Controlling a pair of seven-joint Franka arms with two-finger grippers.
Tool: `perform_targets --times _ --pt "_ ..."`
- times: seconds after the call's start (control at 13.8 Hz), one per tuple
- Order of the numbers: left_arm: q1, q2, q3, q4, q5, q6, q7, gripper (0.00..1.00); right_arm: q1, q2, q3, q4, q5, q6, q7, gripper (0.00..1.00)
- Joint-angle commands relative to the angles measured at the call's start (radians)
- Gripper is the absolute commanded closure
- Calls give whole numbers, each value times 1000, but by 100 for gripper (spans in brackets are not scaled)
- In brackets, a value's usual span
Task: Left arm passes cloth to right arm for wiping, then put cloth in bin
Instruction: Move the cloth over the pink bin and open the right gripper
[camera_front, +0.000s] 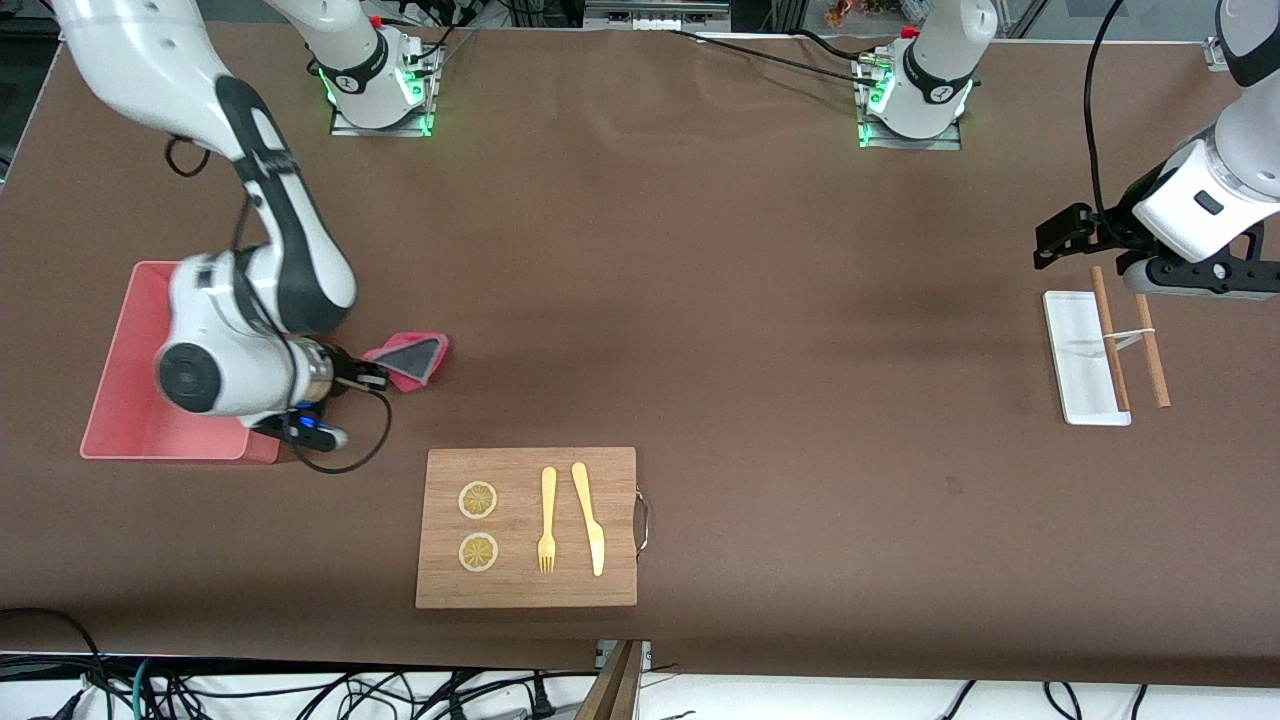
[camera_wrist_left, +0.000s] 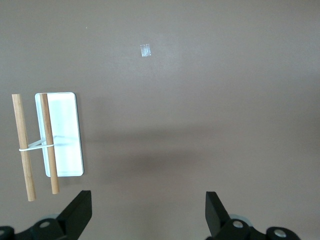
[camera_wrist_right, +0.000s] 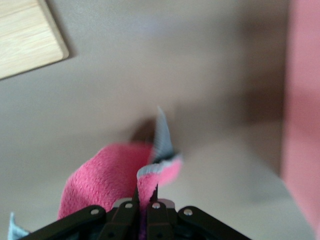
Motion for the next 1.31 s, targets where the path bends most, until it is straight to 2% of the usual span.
perform_targets --times 0.0,0.22,0.36,0.51,0.65,0.8,1.23 --pt "1 13 1 30 -3 -23 19 0 -39 -40 -45 141 -47 -246 -153 100" --pt "-1 14 1 30 -3 -21 19 0 -44 -47 -171 235 -76 -403 -363 100" --pt "1 14 1 30 -3 -21 20 0 -47 -47 -260 235 -99 -411 -527 100" --pt "1 13 1 30 -3 -21 20 0 -54 -40 -312 226 -143 -400 -612 100" --pt "1 13 1 30 -3 -23 19 0 -71 -24 -314 183 -174 -359 -644 100" --pt "1 13 1 30 -3 -21 20 0 -82 -1 -314 106 -170 -239 -644 100" --pt "1 14 1 30 -3 -23 20 0 -90 111 -313 6 -112 77 -643 100"
